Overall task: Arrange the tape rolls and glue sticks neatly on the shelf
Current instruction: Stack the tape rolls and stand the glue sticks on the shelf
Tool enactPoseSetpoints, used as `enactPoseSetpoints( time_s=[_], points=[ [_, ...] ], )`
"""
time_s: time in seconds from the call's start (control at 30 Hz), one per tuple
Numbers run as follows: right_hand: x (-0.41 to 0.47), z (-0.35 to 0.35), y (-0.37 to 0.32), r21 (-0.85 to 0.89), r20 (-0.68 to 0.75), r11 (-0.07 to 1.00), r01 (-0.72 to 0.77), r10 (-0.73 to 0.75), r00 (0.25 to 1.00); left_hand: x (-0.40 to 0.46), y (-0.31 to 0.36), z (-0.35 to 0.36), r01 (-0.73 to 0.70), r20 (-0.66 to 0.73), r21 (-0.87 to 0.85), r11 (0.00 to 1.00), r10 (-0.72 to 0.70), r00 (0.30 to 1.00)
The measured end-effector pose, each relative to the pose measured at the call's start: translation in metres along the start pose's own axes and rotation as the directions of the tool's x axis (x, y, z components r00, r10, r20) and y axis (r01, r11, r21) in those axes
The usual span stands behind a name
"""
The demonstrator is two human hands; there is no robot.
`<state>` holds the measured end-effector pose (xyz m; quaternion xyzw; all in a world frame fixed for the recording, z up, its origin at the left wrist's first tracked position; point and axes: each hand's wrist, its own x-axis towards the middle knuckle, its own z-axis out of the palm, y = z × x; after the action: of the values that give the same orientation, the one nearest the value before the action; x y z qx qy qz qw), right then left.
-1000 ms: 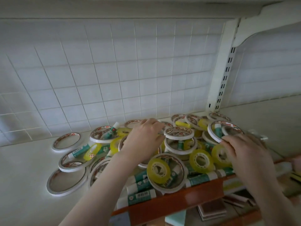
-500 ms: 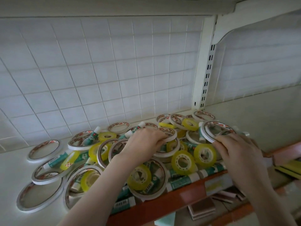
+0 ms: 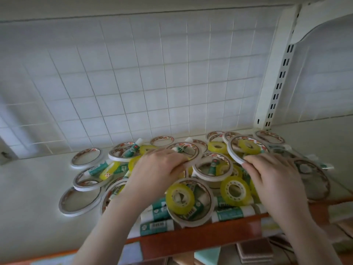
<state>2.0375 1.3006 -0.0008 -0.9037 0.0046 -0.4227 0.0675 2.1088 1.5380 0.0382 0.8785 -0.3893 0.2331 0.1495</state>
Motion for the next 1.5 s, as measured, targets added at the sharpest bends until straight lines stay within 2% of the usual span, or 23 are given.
enactPoseSetpoints(
  time_s=[0.3,0.5,0.67,0.8,0.97,1.2,1.37,1.5],
  points=[
    [0.016,0.021,-0.079,0.099,0.054,0.987,0.126,-0.132,0.99,-0.079,-0.045,-0.045,0.271,-0.134,0.112,0.956,-0.256,0.957],
    [0.017,0.035,-0.17,0.17,0.044,0.957,0.236,-0.247,0.968,-0.153,-0.087,-0.094,0.364,-0.224,0.176,0.915,-0.323,0.92],
    [0.005,0.05,-0.272,0.227,-0.048,0.922,0.313,-0.31,0.949,-0.241,-0.131,-0.15,0.462,-0.235,0.23,0.857,-0.412,0.88],
    [-0.01,0.054,-0.374,0.27,-0.055,0.904,0.332,-0.33,0.942,-0.316,-0.178,-0.201,0.5,-0.233,0.28,0.819,-0.448,0.863],
    [-0.023,0.066,-0.495,0.348,-0.03,0.868,0.354,-0.367,0.93,-0.398,-0.24,-0.259,0.538,-0.213,0.302,0.787,-0.495,0.843],
    [-0.017,0.081,-0.624,0.384,-0.013,0.845,0.371,-0.397,0.918,-0.48,-0.314,-0.315,0.584,-0.221,0.291,0.758,-0.541,0.812],
    [-0.006,0.114,-0.71,0.432,0.045,0.831,0.349,-0.407,0.912,-0.524,-0.385,-0.342,0.614,-0.253,0.301,0.73,-0.559,0.789],
    [0.005,0.15,-0.788,0.457,0.038,0.811,0.364,-0.427,0.903,-0.56,-0.453,-0.366,0.621,-0.254,0.331,0.71,-0.567,0.784]
  ],
)
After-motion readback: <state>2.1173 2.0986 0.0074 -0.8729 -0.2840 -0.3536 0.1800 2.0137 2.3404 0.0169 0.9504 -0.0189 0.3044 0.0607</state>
